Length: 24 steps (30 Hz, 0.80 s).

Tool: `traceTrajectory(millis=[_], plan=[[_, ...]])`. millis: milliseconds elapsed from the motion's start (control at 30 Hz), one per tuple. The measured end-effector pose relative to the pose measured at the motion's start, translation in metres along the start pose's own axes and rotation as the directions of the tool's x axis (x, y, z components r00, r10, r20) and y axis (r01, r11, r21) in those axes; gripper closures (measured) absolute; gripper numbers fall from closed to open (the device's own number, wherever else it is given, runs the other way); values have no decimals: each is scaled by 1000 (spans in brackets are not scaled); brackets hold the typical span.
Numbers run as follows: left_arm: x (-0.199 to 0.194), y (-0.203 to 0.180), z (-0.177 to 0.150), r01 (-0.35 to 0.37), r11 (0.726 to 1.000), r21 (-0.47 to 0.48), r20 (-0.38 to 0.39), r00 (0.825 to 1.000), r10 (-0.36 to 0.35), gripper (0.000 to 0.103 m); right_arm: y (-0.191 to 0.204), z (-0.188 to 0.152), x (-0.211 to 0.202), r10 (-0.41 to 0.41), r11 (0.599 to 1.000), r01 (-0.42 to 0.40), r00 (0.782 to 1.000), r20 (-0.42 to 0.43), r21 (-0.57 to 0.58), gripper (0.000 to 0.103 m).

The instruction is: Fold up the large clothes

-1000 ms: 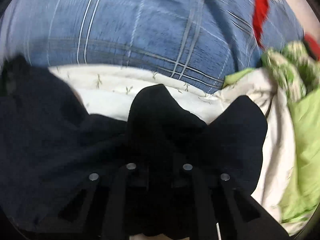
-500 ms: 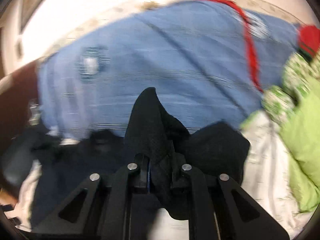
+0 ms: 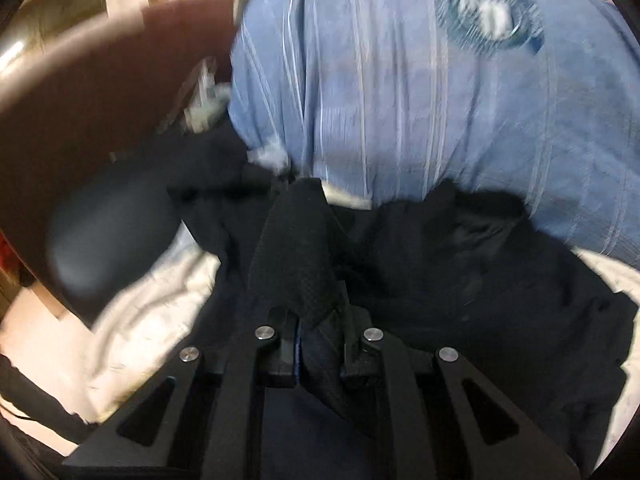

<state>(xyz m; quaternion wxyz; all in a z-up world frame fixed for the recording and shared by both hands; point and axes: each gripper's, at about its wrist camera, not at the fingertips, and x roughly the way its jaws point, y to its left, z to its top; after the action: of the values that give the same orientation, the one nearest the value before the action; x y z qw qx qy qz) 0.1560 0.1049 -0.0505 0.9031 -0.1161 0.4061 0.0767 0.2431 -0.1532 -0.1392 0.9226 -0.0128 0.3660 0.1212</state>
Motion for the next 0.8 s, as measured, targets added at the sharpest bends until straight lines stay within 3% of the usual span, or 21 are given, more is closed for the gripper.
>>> traceTrajectory(millis=[100,267,400,500,533,567,633,667,700,800], plan=[[12,6,4,8,1000,-12,-14,1000,-9,0,-3,-9,29,-46,999,46,996,-81,-5,88],[25,-3,5,27,1000,-6,-24,999,-27,0,-4,-27,44,-26,1000,24,985,-169,-14,53],[35,-14,6,82,997,-6,-17,996,-82,0,-11,-23,15,36,999,-35,996,-79,14,52],[48,-24,11,195,981,-23,4,981,-195,0,-23,-11,-21,54,998,-54,999,8,29,36],[52,-27,13,206,978,-29,3,979,-206,0,-25,-6,-35,62,998,-63,997,49,19,26],[57,-33,16,225,974,-31,0,974,-225,0,-20,-4,-41,62,998,-60,997,53,-24,18],[64,-40,21,212,977,-30,-4,977,-212,0,2,-1,-49,-2,973,9,1000,28,-229,17],[68,-44,22,197,980,-29,-7,980,-197,0,4,1,-54,-29,971,42,998,59,-234,17],[73,-47,24,197,980,-32,-12,980,-197,0,0,3,-62,-18,979,33,997,79,-200,17],[91,-55,26,209,978,-25,-17,978,-209,0,-41,0,-102,52,997,-60,983,175,43,17]])
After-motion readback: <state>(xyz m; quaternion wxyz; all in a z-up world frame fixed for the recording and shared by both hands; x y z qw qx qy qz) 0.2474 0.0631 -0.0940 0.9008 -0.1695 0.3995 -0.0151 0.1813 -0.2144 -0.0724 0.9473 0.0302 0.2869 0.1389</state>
